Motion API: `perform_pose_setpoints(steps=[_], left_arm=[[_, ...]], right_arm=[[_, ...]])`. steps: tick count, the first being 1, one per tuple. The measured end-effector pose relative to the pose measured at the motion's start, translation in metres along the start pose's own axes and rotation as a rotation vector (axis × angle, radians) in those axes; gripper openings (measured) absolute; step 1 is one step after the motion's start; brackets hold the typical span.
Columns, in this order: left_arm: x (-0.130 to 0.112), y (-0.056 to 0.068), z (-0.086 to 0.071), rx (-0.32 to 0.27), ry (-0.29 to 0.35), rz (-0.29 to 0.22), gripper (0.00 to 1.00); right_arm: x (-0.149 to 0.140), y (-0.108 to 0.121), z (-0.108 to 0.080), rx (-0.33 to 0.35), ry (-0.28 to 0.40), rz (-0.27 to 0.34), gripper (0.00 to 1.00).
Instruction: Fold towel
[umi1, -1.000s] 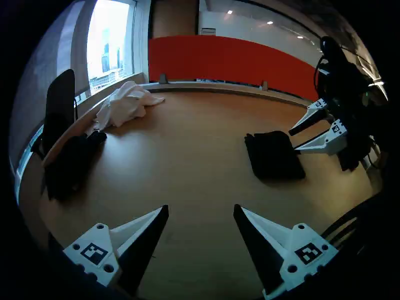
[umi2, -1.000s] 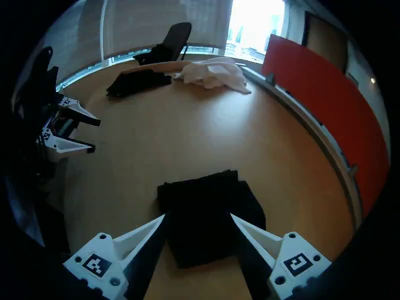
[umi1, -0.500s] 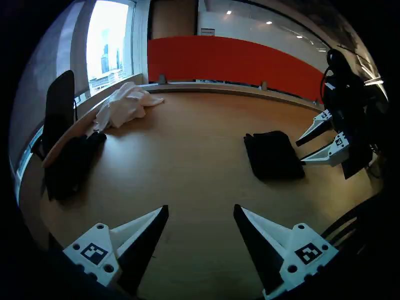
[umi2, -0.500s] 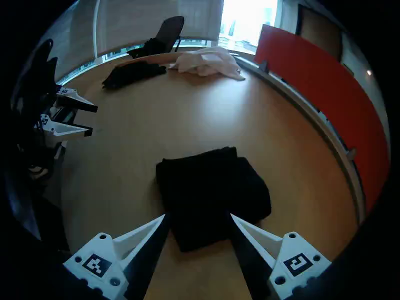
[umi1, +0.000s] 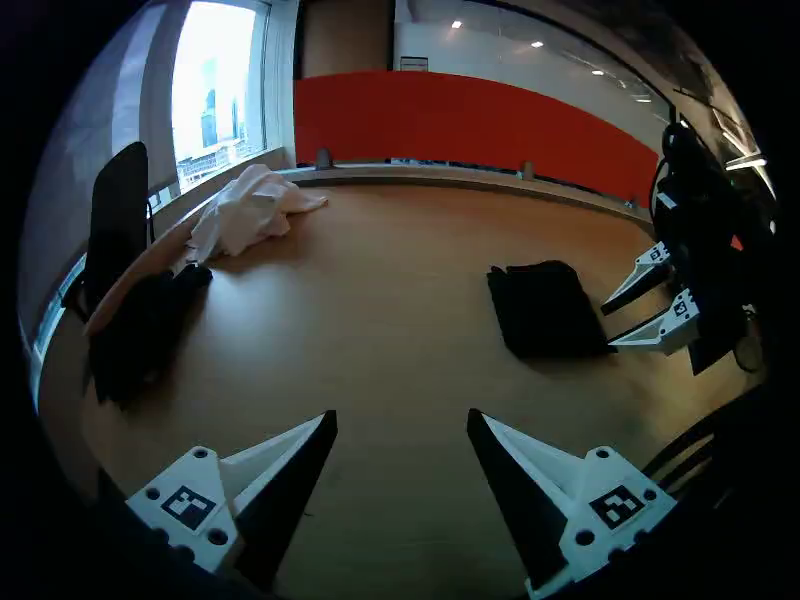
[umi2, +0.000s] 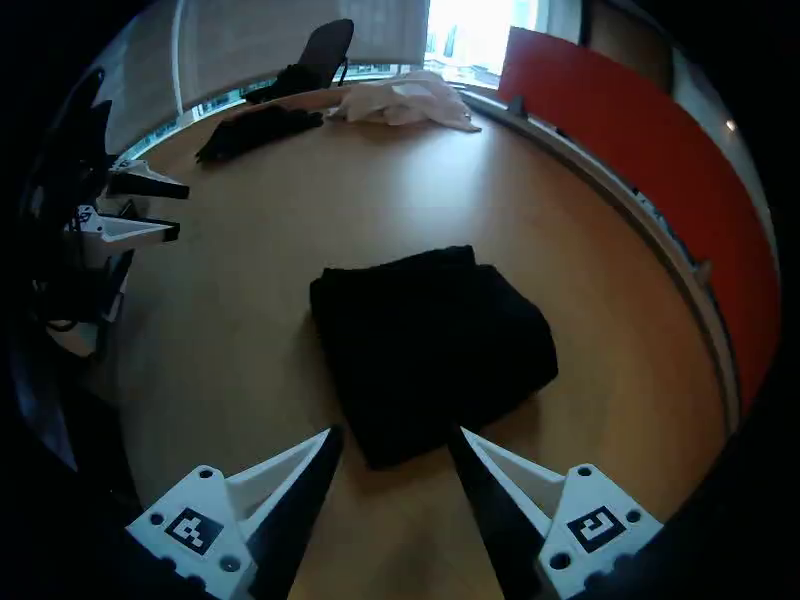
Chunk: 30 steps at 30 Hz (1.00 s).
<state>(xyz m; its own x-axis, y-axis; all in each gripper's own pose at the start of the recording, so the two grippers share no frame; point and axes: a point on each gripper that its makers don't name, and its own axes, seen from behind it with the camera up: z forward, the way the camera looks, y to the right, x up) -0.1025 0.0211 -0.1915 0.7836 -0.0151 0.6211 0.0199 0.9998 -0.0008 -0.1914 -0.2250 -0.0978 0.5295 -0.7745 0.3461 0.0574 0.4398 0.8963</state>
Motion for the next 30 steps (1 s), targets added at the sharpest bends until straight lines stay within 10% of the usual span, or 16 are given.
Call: perform_pose_setpoints(steps=[12,22,30], left_arm=[[-0.001,0.002,0.002,-0.002,-0.004,0.003,0.97],[-0.002,0.003,0.003,-0.004,-0.006,0.004,0.97],[-0.003,0.003,0.003,-0.005,-0.007,0.004,0.97]], right_arm=[[-0.02,-0.005,0.003,-0.005,-0.034,0.022,0.76],[-0.025,-0.01,0.005,-0.003,-0.039,0.063,0.46],[-0.026,-0.011,0.009,-0.007,-0.038,0.077,0.39]])
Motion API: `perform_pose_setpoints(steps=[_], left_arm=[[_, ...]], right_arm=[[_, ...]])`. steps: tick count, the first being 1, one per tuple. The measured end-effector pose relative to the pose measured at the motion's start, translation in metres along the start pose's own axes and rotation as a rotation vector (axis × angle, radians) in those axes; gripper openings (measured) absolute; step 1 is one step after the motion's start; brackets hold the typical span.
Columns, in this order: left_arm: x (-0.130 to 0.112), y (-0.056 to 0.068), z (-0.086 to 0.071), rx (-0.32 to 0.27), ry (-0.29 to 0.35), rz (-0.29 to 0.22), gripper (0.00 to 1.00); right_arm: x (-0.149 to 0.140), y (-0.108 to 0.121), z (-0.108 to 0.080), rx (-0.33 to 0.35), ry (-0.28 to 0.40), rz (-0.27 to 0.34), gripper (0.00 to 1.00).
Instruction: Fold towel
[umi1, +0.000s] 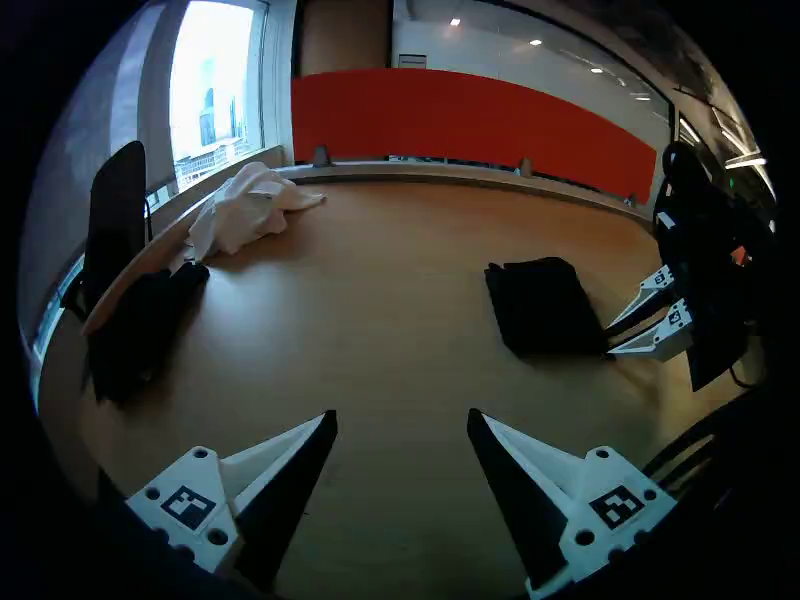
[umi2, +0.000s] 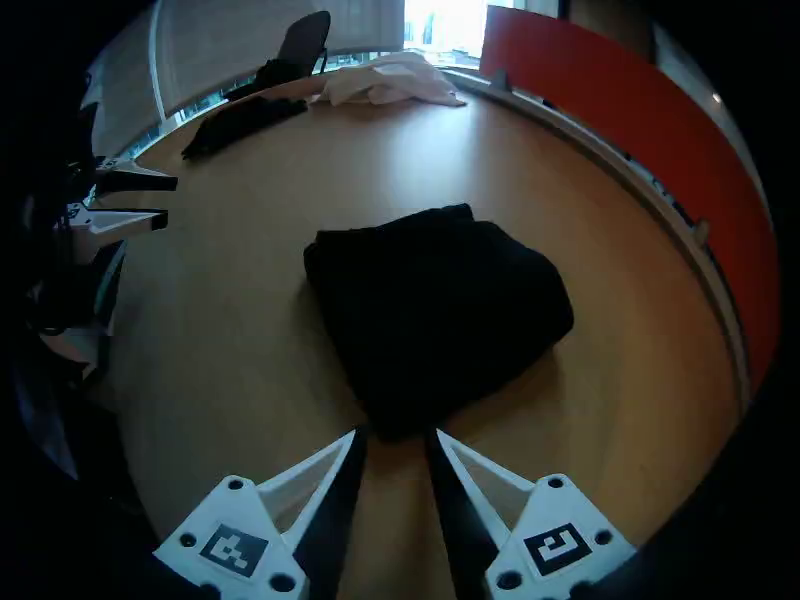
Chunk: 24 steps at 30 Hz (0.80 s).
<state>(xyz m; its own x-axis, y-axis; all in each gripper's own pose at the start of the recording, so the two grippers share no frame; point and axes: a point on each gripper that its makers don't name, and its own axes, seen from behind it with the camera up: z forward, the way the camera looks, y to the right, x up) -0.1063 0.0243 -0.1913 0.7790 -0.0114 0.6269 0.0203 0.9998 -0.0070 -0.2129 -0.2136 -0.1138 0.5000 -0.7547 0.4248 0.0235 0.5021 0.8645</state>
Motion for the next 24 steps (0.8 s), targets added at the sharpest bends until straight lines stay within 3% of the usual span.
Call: perform_pose_setpoints(steps=[11,24], left_arm=[[-0.0007,0.0005,0.0,-0.001,-0.001,0.002,0.97],[0.0005,0.0011,0.0004,-0.004,-0.002,0.004,0.97]], right_arm=[[-0.0027,0.0017,0.0006,-0.001,0.0,0.032,0.18],[-0.0042,0.0054,-0.0009,-0.006,0.004,0.044,0.03]])
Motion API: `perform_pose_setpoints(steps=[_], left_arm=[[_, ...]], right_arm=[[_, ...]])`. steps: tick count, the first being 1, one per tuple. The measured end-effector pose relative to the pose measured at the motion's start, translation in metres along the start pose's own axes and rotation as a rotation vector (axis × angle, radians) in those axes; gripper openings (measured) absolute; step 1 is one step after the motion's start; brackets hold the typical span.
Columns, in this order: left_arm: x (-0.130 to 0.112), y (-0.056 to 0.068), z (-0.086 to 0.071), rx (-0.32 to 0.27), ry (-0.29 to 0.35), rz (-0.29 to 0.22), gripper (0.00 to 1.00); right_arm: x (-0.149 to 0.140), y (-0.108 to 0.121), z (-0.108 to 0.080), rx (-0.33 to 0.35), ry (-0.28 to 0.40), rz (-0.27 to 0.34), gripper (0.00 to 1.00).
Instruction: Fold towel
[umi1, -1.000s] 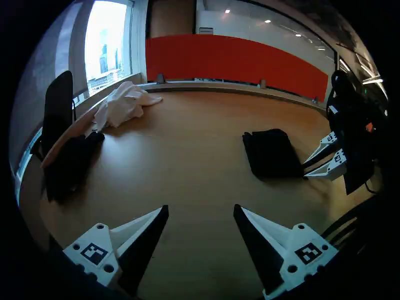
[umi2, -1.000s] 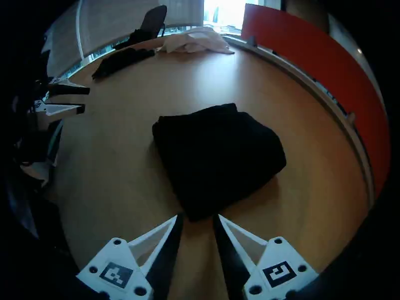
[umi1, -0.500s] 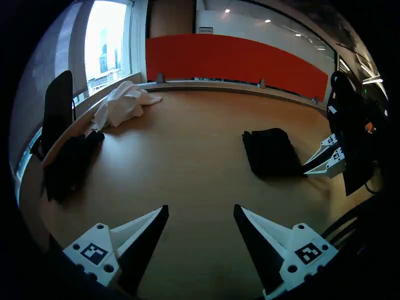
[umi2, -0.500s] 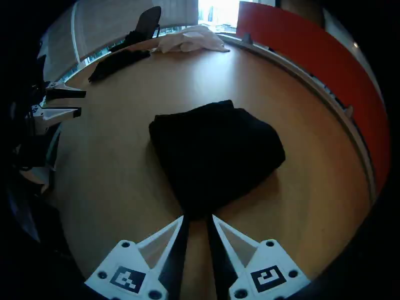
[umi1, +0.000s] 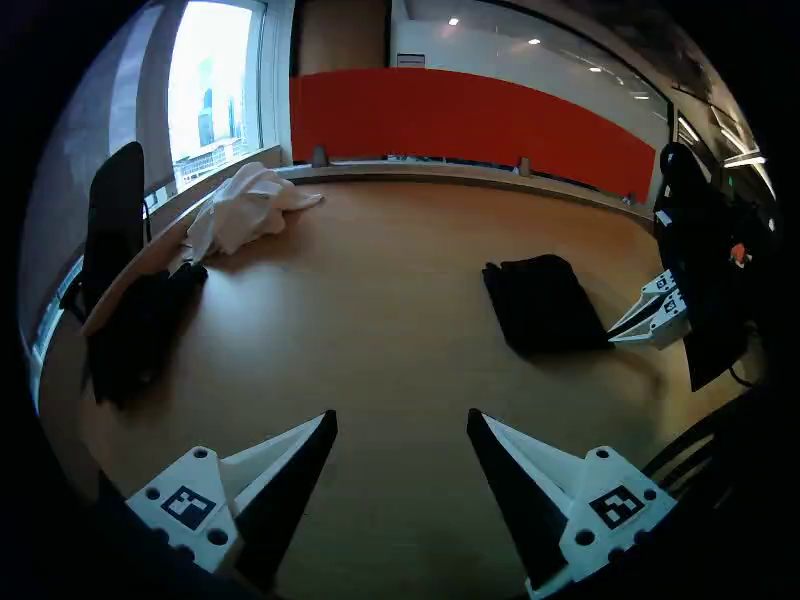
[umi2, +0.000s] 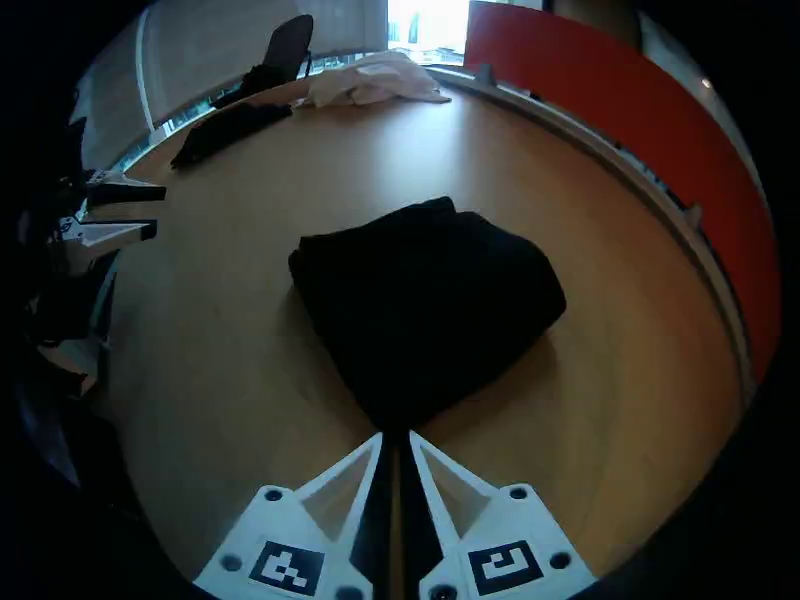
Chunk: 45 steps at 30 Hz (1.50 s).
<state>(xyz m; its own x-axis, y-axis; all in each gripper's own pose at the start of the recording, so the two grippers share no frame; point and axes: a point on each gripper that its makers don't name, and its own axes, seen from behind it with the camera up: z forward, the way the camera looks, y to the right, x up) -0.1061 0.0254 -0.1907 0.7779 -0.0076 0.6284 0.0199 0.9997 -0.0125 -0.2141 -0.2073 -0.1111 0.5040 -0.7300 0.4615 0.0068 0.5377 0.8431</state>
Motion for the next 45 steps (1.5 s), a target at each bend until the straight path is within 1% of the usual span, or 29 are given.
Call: perform_pose_setpoints(steps=[8,15,21,28,33,40,45], left_arm=[[0.0,0.0,0.001,-0.003,0.0,-0.002,0.97],[0.001,-0.001,0.001,-0.006,0.001,0.004,0.97],[0.005,-0.001,0.0,-0.01,0.009,0.013,0.97],[0.014,0.0,0.0,-0.015,0.026,0.018,0.97],[0.02,0.001,-0.001,-0.022,0.037,0.028,0.97],[0.028,0.0,-0.002,-0.026,0.055,0.034,0.97],[0.033,0.0,-0.003,-0.031,0.065,0.038,0.97]], right_arm=[[0.011,0.004,-0.006,-0.012,0.025,-0.006,0.02],[0.036,0.014,-0.016,-0.026,0.078,-0.002,0.02],[0.061,0.023,-0.029,-0.046,0.119,-0.03,0.02],[0.097,0.035,-0.046,-0.077,0.182,-0.069,0.02],[0.124,0.042,-0.059,-0.098,0.229,-0.085,0.02],[0.16,0.05,-0.083,-0.126,0.299,-0.103,0.02],[0.181,0.056,-0.102,-0.149,0.346,-0.111,0.02]])
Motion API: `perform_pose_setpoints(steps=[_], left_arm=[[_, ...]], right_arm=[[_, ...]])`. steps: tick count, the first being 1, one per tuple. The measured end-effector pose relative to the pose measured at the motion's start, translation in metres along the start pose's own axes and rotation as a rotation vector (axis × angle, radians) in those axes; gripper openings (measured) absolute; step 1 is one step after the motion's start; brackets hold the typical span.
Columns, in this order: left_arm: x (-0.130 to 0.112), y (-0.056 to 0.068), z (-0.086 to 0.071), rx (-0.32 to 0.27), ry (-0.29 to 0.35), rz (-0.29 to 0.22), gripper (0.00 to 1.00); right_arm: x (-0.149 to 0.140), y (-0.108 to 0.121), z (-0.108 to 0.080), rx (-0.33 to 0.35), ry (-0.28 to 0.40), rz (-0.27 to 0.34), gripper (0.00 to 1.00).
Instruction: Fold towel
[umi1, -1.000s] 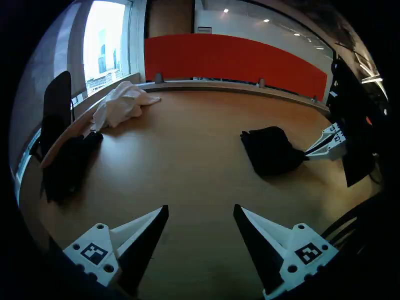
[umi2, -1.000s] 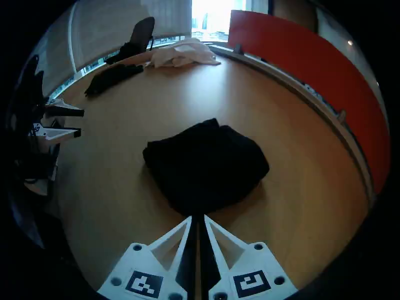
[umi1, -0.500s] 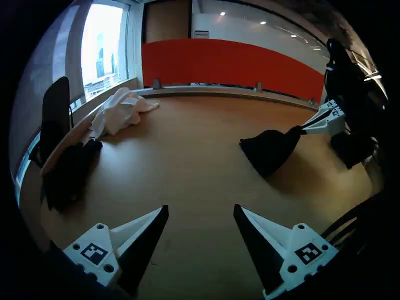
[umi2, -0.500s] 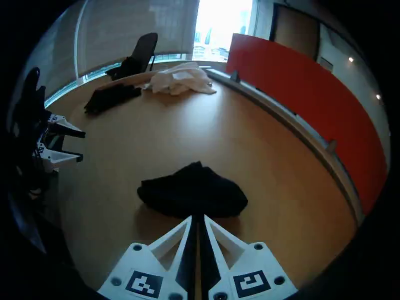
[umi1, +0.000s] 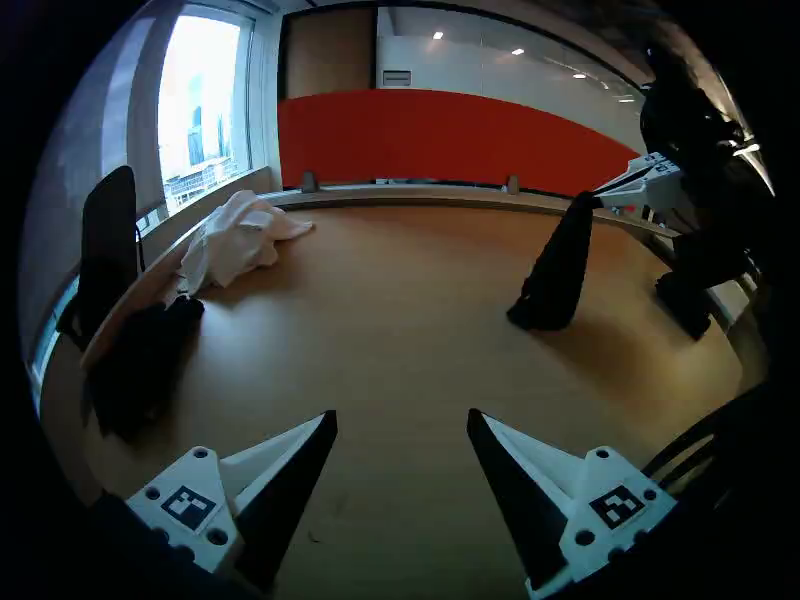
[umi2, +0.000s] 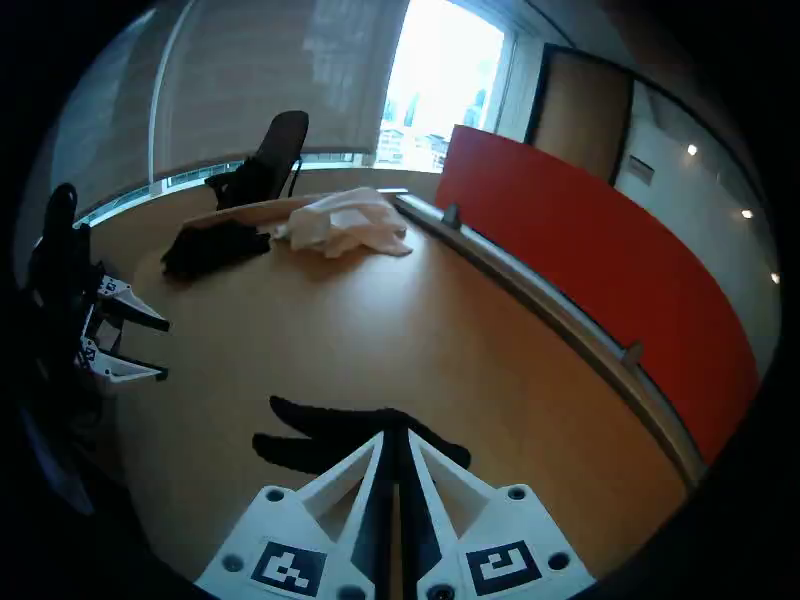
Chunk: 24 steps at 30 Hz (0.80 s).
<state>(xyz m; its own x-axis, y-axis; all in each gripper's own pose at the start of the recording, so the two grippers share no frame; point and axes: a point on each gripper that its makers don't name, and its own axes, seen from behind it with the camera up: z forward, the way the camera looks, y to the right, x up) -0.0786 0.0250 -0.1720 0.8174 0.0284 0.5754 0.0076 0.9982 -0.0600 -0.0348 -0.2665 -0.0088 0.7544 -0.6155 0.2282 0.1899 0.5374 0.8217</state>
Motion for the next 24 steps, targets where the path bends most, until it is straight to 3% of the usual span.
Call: perform_pose_setpoints(steps=[6,24], left_arm=[[0.004,0.003,0.001,-0.011,0.007,0.005,0.97],[0.011,0.016,0.007,-0.044,0.009,0.008,0.97]], right_arm=[[0.011,0.013,-0.015,-0.029,0.023,0.01,0.02],[-0.009,0.061,-0.055,-0.12,0.019,0.069,0.02]])
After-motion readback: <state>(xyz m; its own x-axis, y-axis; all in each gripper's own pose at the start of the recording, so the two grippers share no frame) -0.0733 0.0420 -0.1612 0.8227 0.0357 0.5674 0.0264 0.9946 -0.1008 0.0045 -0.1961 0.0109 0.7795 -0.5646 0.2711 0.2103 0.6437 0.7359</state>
